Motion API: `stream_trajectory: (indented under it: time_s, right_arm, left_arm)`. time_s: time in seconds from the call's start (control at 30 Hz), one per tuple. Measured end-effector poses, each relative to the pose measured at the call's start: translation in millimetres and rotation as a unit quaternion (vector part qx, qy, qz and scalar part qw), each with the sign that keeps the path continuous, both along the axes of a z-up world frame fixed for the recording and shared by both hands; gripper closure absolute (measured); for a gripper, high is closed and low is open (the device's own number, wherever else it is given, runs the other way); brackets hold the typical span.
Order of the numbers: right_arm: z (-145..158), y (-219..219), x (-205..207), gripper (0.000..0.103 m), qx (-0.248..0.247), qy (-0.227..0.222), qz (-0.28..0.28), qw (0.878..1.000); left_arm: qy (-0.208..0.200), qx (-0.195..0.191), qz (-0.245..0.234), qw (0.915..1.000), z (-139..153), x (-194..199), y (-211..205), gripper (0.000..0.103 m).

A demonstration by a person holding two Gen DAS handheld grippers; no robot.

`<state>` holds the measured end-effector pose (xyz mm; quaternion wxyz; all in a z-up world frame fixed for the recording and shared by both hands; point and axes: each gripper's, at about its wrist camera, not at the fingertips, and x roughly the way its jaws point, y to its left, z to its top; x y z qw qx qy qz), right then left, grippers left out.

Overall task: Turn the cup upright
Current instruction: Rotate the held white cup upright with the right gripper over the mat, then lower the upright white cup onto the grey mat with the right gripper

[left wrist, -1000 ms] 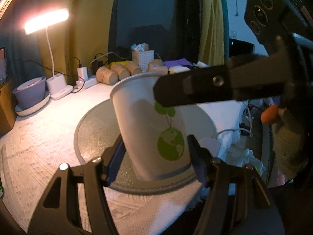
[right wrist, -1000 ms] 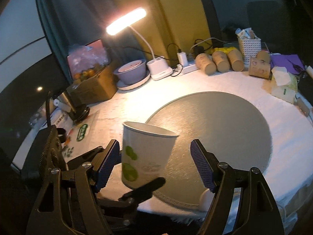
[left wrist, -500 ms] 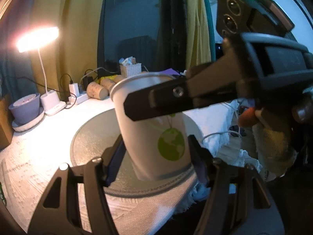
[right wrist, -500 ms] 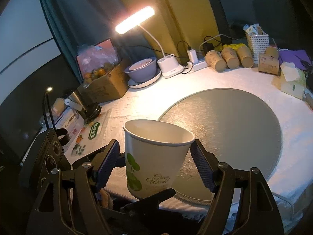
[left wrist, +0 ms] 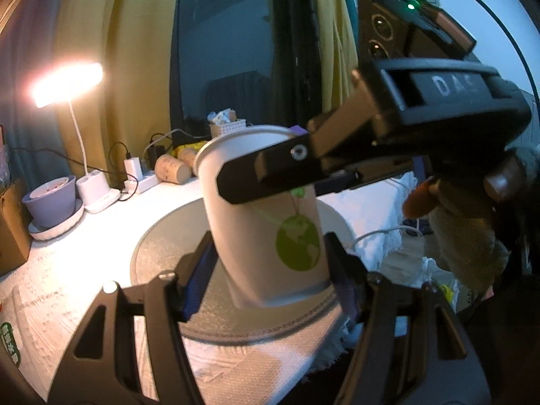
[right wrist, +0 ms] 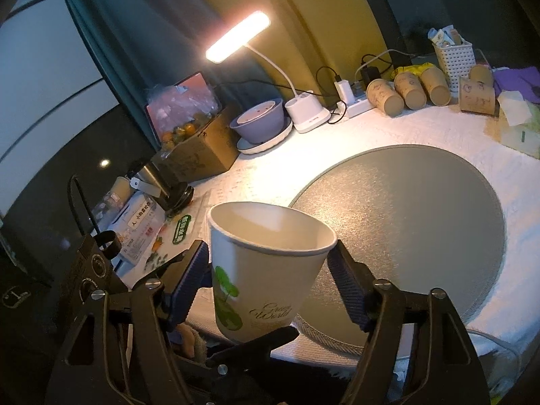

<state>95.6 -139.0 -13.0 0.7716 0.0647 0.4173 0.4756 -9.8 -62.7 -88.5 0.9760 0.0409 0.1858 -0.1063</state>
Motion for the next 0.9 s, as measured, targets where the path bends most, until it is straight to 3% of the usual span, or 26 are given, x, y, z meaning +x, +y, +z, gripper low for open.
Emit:
stream_trajectory:
  time_s: [0.2, 0.33, 0.6, 0.9]
  right_arm:
    - [0, 2, 1, 0.031, -0.006, -0.006, 0.003, 1.000]
    - [-2, 4, 1, 0.032, -0.011, -0.012, 0.003, 1.000]
    - [0, -2, 10, 0.032, -0.040, -0.052, -0.032, 0.997]
    - [-4, 1, 34, 0.032, -0.080, -0.099, -0.057, 0.990]
  left_arm:
    - [0.006, -0.005, 0.004, 1.0000, -2, 1, 3, 0.037]
    - [0.021, -0.015, 0.001, 0.9997, -5, 7, 5, 0.027]
    - [0.062, -0.038, 0.007, 0.9974, -18, 17, 11, 0.026]
    - [0.127, -0.099, 0.061, 0.9851, -34, 39, 58, 0.026]
